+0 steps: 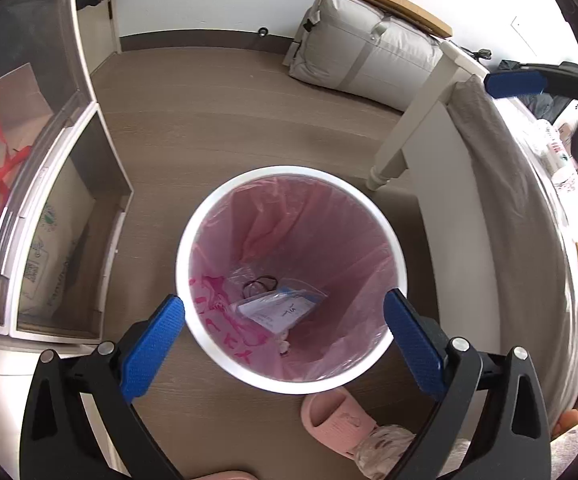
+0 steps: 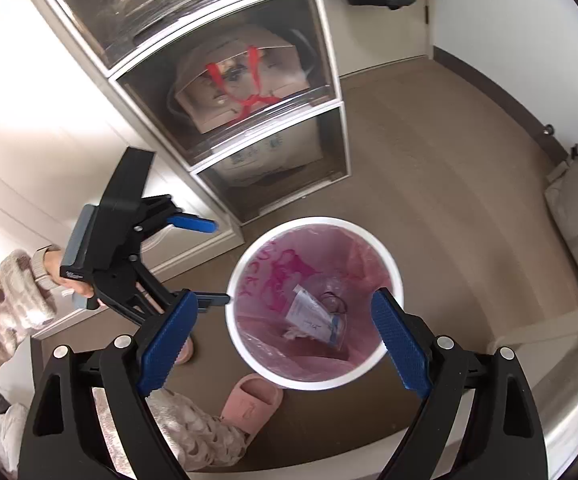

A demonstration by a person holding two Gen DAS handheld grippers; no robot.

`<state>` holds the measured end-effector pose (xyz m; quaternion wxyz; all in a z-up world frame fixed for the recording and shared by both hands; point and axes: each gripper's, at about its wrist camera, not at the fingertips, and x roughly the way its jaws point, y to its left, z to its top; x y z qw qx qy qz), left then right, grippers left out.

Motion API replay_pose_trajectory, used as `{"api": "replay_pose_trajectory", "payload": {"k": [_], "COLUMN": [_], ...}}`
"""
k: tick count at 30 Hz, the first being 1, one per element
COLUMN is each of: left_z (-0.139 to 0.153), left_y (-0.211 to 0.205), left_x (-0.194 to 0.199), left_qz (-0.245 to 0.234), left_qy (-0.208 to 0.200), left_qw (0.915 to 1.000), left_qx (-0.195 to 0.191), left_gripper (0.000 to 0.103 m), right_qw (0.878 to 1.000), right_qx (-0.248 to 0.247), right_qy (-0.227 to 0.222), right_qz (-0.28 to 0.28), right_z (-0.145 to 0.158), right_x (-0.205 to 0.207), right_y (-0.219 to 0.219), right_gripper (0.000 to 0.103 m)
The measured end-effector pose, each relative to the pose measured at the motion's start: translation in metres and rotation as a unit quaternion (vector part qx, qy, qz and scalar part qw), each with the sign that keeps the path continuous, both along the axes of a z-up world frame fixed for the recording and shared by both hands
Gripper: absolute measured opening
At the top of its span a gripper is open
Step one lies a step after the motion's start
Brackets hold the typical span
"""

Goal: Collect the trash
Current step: 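Carry the zip bag and strap to the bin and release both, then move both tools back over the bed toward the dark red strap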

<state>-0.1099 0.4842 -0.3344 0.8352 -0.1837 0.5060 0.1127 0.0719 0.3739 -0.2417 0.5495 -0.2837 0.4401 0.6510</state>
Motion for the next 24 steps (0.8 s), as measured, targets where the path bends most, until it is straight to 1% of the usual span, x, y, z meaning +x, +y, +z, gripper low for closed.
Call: {"api": "replay_pose_trajectory", "payload": {"k": [5,9,13,14,15,17,20,24], "left_z": [0.005,0.014,0.027,0.031,0.036,0.048,0.069,0.094], "left_y": [0.002,0.0,-0.006,-0.009,-0.013,-0.023,-0.04,-0.059], "left_x": [-0.007,-0.007,-0.009,-0.009,-0.008,-0.006,-0.005,-0.002], "left_qz": [0.013,0.01,0.011,0.009,0.004,-0.009,-0.02,-0.025], "left_qy": [-0.006,-0.001,-0.005,-0.004,-0.003,-0.003,-0.014,-0.027], "left_qw": [0.9999,0.9999,0.9999,1.0,1.0,0.9999,0.999,0.9985], "left_qx": [-0.008,0.007,0.0,0.0,0.002,0.014,0.037,0.041], "left_gripper": [0.098,0.098,0.098,0.098,0.098,0.098,0.098,0.098], "right_qw": [0.999,0.999,0.999,0.999,0.999,0.998,0.997,0.996], "right_qx": [0.003,0.001,0.015,0.018,0.021,0.03,0.043,0.058], "right_qy": [0.009,0.001,0.007,0.008,0.007,0.008,0.004,-0.003], "right_qz": [-0.031,-0.033,-0.043,-0.046,-0.05,-0.055,-0.06,-0.074], "right_z": [0.004,0.007,0.016,0.018,0.022,0.03,0.043,0.062], "right_x": [0.015,0.017,0.019,0.019,0.019,0.02,0.022,0.027], "right_y": [-0.006,-0.01,-0.018,-0.022,-0.025,-0.034,-0.05,-0.078], "right_gripper": [0.086,0.086,0.087,0.089,0.091,0.091,0.092,0.093]}}
